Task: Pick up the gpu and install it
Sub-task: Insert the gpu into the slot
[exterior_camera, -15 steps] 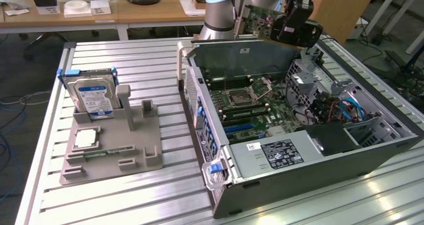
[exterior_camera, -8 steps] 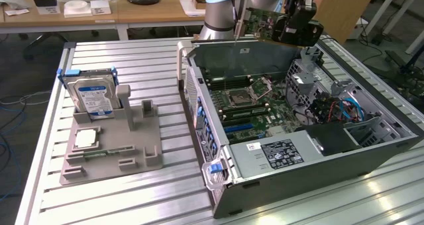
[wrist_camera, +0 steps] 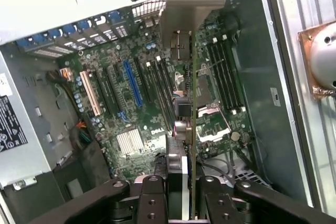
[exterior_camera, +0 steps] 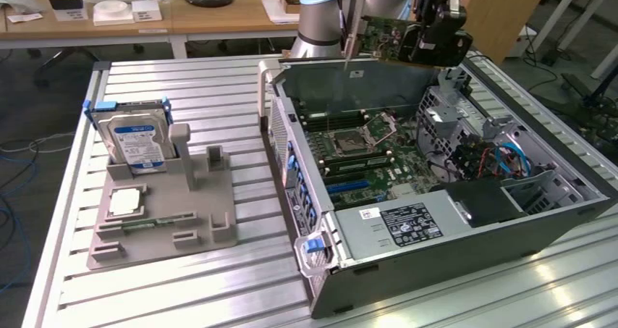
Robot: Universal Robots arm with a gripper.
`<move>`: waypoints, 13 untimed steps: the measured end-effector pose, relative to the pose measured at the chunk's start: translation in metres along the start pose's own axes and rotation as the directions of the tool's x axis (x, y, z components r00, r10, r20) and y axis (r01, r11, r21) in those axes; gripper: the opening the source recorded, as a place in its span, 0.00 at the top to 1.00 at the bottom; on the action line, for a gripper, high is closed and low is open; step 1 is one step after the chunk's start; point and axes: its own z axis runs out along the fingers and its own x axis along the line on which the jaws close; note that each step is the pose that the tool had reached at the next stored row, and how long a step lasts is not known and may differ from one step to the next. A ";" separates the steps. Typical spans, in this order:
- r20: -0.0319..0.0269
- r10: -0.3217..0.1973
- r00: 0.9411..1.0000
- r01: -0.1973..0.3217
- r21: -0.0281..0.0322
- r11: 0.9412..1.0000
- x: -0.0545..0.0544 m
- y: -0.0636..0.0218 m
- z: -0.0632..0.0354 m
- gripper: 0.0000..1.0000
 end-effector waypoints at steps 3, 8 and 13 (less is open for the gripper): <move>0.004 -0.030 1.000 0.030 0.006 1.000 0.000 -0.0001 0.0006 0.72; 0.012 -0.073 0.997 0.072 0.022 0.997 0.002 -0.0003 0.0016 0.72; 0.017 -0.100 0.995 0.100 0.033 0.994 0.002 -0.0004 0.0032 0.72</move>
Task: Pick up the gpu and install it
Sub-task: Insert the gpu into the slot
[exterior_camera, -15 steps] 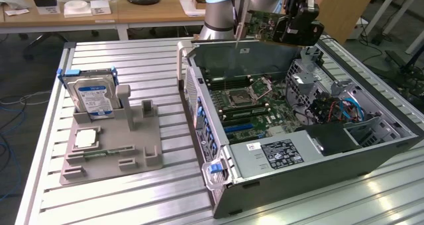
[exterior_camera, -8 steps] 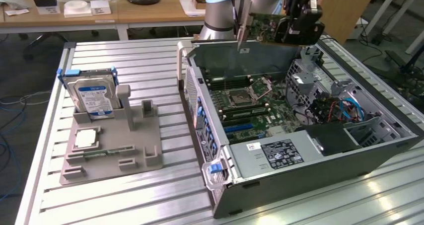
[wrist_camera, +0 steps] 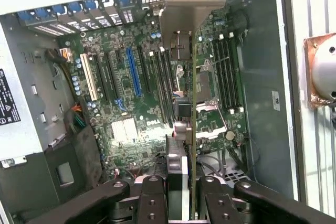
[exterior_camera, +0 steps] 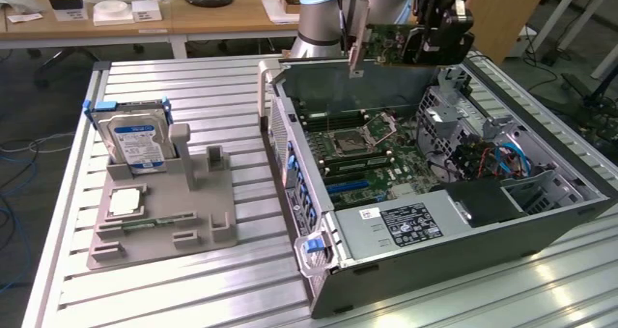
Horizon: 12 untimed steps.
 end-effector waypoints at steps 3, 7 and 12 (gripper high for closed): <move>0.000 0.000 1.000 0.000 -0.001 1.000 0.001 -0.0001 0.0001 0.72; 0.002 -0.041 0.999 0.041 -0.014 0.999 0.001 0.0000 0.0011 0.72; 0.004 -0.081 0.997 0.081 -0.034 0.996 0.001 0.0004 0.0053 0.72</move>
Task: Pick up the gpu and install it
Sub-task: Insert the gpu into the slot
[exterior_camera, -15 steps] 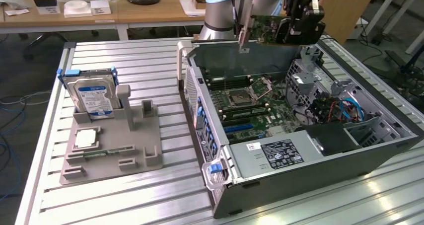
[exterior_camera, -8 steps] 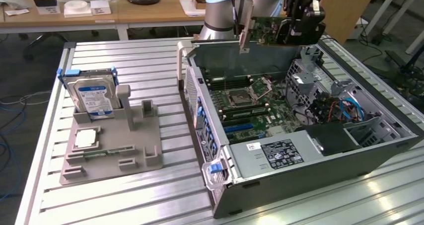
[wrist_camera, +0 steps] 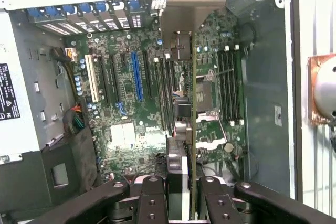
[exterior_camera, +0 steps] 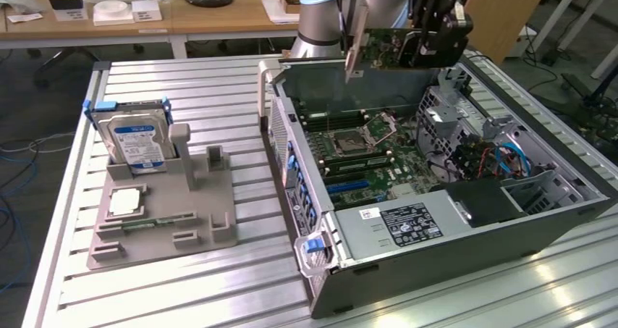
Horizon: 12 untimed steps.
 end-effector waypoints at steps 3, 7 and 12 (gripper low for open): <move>0.003 -0.028 1.000 0.028 -0.005 1.000 0.000 0.0001 0.0021 0.72; 0.004 -0.050 0.999 0.050 -0.017 0.999 0.001 0.0004 0.0054 0.72; 0.003 -0.052 0.999 0.052 -0.041 0.998 0.002 0.0007 0.0105 0.72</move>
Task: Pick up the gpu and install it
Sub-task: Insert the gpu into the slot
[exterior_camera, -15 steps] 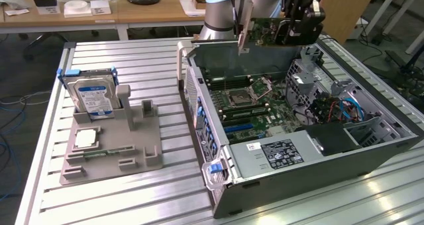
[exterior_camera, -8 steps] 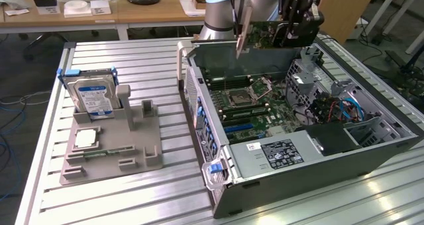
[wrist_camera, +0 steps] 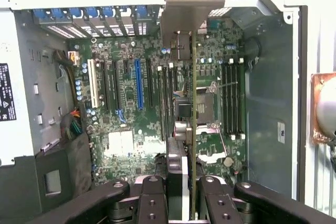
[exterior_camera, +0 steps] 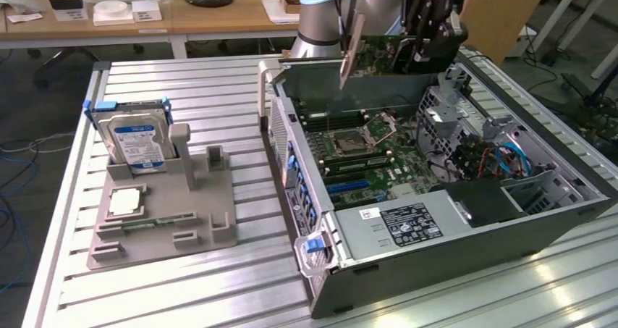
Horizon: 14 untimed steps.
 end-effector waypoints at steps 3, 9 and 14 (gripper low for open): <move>0.000 -0.006 1.000 0.006 -0.001 1.000 0.002 0.0000 0.0050 0.72; 0.001 -0.038 0.999 0.038 -0.004 0.999 0.003 0.0001 0.0098 0.72; 0.002 -0.071 0.997 0.071 -0.008 0.997 0.004 0.0002 0.0147 0.72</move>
